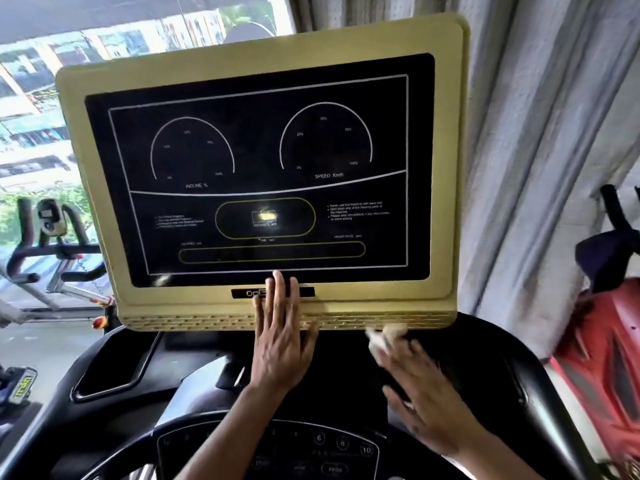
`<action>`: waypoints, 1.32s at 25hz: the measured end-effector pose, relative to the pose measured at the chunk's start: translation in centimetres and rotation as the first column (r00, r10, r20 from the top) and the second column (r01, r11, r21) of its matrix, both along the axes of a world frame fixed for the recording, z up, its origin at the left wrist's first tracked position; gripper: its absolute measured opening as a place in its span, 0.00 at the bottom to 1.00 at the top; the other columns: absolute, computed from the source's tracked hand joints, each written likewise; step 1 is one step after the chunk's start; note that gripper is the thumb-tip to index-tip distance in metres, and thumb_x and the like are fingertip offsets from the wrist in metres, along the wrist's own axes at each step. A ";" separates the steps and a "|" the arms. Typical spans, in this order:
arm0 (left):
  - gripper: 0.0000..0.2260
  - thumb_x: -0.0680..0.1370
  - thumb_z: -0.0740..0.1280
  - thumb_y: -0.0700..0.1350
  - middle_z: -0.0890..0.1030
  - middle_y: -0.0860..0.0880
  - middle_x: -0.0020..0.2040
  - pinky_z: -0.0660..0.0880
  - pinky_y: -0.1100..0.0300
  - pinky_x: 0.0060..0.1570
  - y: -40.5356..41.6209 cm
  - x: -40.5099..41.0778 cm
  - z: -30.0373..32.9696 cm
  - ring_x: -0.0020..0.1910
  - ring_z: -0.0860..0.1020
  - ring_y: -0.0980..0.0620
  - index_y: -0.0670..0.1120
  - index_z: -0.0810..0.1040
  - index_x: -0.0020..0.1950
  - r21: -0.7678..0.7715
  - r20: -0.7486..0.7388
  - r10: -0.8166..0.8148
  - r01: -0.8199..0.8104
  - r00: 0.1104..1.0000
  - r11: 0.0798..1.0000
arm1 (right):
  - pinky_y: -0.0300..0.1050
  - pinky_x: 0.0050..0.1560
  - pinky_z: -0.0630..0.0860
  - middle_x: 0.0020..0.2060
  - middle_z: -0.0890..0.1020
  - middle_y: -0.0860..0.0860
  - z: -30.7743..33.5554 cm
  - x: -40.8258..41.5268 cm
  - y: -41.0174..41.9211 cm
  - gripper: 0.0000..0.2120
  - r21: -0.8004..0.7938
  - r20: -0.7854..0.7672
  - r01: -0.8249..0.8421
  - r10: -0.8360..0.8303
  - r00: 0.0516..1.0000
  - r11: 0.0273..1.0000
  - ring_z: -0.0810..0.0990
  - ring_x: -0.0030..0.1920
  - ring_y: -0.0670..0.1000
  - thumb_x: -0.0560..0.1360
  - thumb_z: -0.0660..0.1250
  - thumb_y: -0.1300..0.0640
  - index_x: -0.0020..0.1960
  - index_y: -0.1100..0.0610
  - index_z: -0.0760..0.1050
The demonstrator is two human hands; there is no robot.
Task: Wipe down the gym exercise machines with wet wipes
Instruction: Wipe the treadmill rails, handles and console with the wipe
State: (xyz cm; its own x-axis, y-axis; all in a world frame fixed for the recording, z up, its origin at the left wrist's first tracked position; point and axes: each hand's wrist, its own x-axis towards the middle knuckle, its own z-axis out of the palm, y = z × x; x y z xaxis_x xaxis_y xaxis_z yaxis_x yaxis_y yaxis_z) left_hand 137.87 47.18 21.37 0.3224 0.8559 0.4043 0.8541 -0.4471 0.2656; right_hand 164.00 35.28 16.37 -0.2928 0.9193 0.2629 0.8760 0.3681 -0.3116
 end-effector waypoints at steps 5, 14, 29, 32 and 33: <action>0.33 0.84 0.60 0.60 0.39 0.53 0.85 0.52 0.44 0.82 -4.1 0.0 0.0 0.84 0.42 0.53 0.54 0.51 0.86 -0.193 -0.174 -0.204 0.170 0.963 0.966 | 0.63 0.77 0.47 0.83 0.53 0.48 -2.4 3.7 -2.5 0.30 -0.084 0.279 0.030 -0.006 0.960 0.996 0.53 0.82 0.50 0.85 0.48 0.41 0.84 0.50 0.51; 0.38 0.75 0.43 0.79 0.64 0.64 0.80 0.72 0.52 0.72 -5.6 0.9 -0.2 0.76 0.69 0.58 0.62 0.67 0.79 -0.476 -0.183 -0.220 0.109 0.958 0.872 | 0.42 0.64 0.74 0.64 0.80 0.59 -1.1 5.3 8.4 0.18 -0.290 0.280 0.259 -0.177 0.944 0.921 0.82 0.58 0.50 0.85 0.55 0.50 0.69 0.57 0.75; 0.40 0.79 0.38 0.75 0.68 0.55 0.80 0.65 0.53 0.78 -8.0 -1.1 0.2 0.79 0.65 0.57 0.55 0.68 0.80 -0.449 -0.263 -0.223 0.085 0.939 0.890 | 0.66 0.79 0.41 0.83 0.47 0.49 -0.5 -0.8 3.2 0.35 -0.400 0.223 0.066 0.027 0.974 0.914 0.48 0.82 0.54 0.79 0.38 0.39 0.84 0.49 0.40; 0.35 0.84 0.43 0.69 0.69 0.52 0.79 0.63 0.49 0.79 -9.5 -3.2 -0.5 0.80 0.64 0.57 0.50 0.68 0.81 -0.315 -0.286 -0.247 0.153 0.926 0.937 | 0.63 0.75 0.56 0.83 0.48 0.53 0.2 -2.5 6.1 0.34 -0.464 0.240 0.172 -0.063 0.969 0.869 0.64 0.76 0.60 0.83 0.42 0.38 0.83 0.49 0.36; 0.33 0.85 0.46 0.68 0.69 0.52 0.80 0.63 0.49 0.79 -10.0 -4.0 -0.9 0.80 0.63 0.57 0.50 0.68 0.81 -0.284 -0.270 -0.240 0.161 0.933 0.945 | 0.62 0.75 0.57 0.83 0.49 0.53 0.4 -2.8 5.8 0.34 -0.459 0.234 0.187 -0.084 0.969 0.868 0.64 0.76 0.60 0.83 0.44 0.38 0.83 0.50 0.37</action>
